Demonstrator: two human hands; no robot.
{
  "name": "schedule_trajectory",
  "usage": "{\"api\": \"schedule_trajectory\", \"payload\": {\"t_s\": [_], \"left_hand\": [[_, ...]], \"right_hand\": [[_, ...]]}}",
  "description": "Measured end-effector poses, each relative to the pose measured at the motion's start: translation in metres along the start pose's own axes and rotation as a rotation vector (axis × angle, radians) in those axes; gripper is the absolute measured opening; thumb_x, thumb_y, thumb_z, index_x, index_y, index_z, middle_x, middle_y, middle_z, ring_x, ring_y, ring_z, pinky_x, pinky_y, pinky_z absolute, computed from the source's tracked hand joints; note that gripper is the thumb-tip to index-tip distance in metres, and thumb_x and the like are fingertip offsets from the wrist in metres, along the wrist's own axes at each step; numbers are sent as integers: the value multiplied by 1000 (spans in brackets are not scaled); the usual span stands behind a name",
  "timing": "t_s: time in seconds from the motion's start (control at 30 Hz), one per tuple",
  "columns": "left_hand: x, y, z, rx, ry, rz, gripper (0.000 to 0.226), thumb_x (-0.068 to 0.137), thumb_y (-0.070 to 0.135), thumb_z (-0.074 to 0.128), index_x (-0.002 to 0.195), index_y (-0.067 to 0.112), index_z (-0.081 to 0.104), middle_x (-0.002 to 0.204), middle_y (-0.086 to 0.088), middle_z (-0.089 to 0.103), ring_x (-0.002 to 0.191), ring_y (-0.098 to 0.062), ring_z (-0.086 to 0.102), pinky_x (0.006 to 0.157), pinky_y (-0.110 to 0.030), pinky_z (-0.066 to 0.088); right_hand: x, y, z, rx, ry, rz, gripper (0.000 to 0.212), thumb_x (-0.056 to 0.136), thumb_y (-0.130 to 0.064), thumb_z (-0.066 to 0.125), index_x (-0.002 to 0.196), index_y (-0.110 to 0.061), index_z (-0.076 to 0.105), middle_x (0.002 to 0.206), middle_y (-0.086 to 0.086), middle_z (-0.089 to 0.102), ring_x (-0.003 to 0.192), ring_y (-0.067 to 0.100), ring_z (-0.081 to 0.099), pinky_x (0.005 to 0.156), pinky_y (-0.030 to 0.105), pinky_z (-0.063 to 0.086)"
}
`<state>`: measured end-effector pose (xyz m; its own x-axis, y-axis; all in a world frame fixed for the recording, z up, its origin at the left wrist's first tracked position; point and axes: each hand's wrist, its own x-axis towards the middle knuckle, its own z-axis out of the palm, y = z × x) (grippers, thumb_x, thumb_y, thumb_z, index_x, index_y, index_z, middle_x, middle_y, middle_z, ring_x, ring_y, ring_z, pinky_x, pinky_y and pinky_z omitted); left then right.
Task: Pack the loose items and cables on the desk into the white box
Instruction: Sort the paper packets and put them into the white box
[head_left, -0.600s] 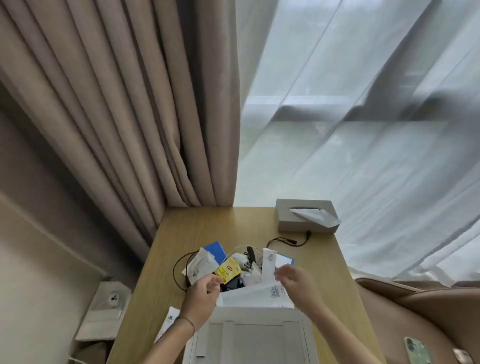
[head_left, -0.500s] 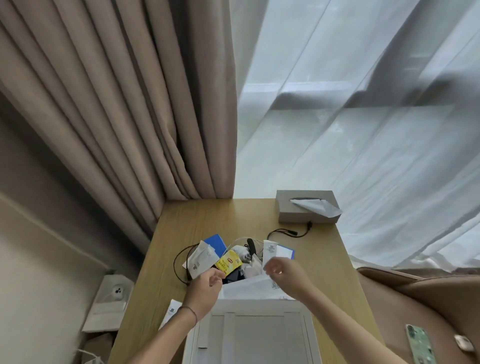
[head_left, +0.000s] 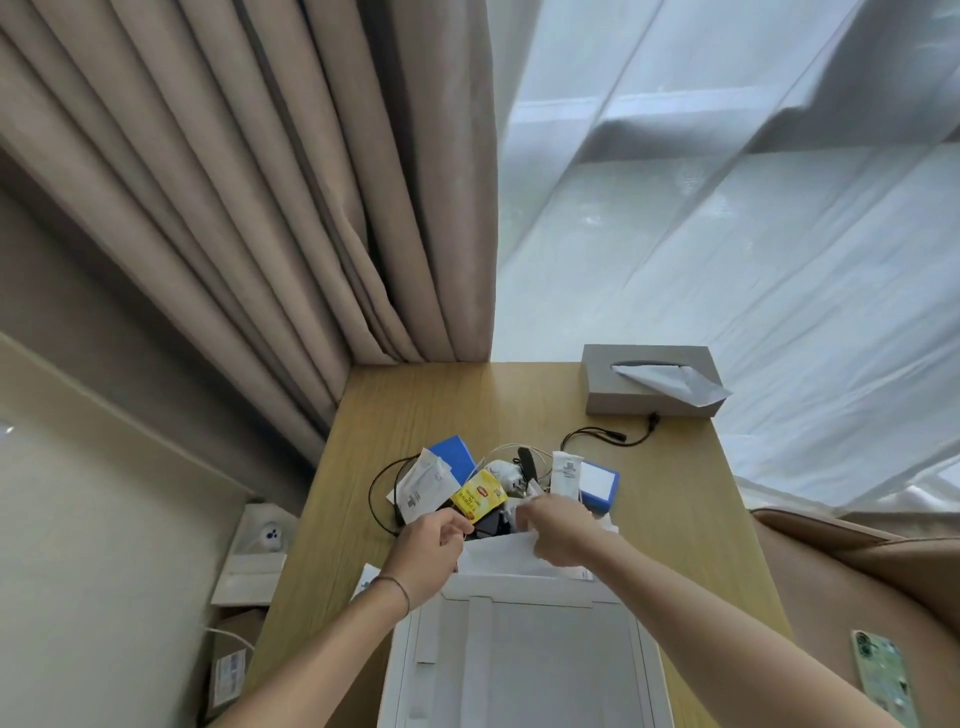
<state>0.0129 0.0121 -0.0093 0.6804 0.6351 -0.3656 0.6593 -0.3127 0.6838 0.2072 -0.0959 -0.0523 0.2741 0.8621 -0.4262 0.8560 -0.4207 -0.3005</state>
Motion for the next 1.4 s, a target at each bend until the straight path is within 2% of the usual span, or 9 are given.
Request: {"api": "schedule_trajectory", "payload": {"t_s": [0.23,0.4,0.53,0.77,0.87,1.07,1.17,1.33,1.4], "left_hand": [[5,-5,2,26,-29,59,23,95,17,50,95,31,69,90,8,72,84,-10,66,76,-34,57],[20,3,17,92,-139,88,24,93,21,48,92,35,68,89,7,71,80,-12,64,70,-31,56],[40,17,33,202,-256,137,25,89,19,50,101,32,68,98,9,70,90,-13,64,83,-35,57],[74,36,57,391,-488,226,40,83,3,57,113,27,66,109,9,65,101,-12,61,85,-26,53],[78,42,68,541,-553,297,37,83,10,60,116,27,62,110,6,65,98,-16,61,77,-24,50],[77,49,81,698,-585,382,14,77,13,62,87,19,69,85,3,66,78,-19,60,68,-30,53],[74,49,79,665,-537,403,13,79,17,63,70,24,57,76,6,59,73,-18,56,60,-27,45],[62,53,62,477,-378,383,10,90,25,60,85,19,55,83,1,62,76,-23,59,68,-37,50],[56,56,52,378,-263,389,6,93,24,54,89,20,53,79,-2,62,70,-24,58,63,-38,48]], "right_hand": [[-8,9,-27,323,178,136,31,95,-18,59,126,-15,64,116,8,69,106,30,63,80,37,51],[-34,23,-57,633,378,277,36,97,-23,60,131,-12,62,115,5,71,91,23,69,75,39,59],[-60,22,-63,931,460,329,18,96,-23,60,109,-17,71,87,1,75,65,13,70,57,30,56],[-101,11,-45,1316,468,372,15,98,-22,61,101,-12,72,98,16,76,78,28,73,77,53,59],[-115,6,-39,1375,452,352,14,97,-20,62,107,-16,71,101,12,77,90,32,74,81,50,59],[-138,2,-31,1461,452,330,21,95,-9,63,115,-14,69,106,7,77,95,29,74,84,44,61],[-148,2,-28,1461,463,325,19,92,-6,66,110,-11,73,103,8,78,96,28,74,81,37,61],[-162,-9,-20,1426,475,262,11,87,-3,73,96,-5,79,94,11,79,83,20,76,68,21,56],[-165,-15,-14,1445,500,243,11,86,1,73,94,-2,79,93,15,79,87,29,76,74,30,61]]}}
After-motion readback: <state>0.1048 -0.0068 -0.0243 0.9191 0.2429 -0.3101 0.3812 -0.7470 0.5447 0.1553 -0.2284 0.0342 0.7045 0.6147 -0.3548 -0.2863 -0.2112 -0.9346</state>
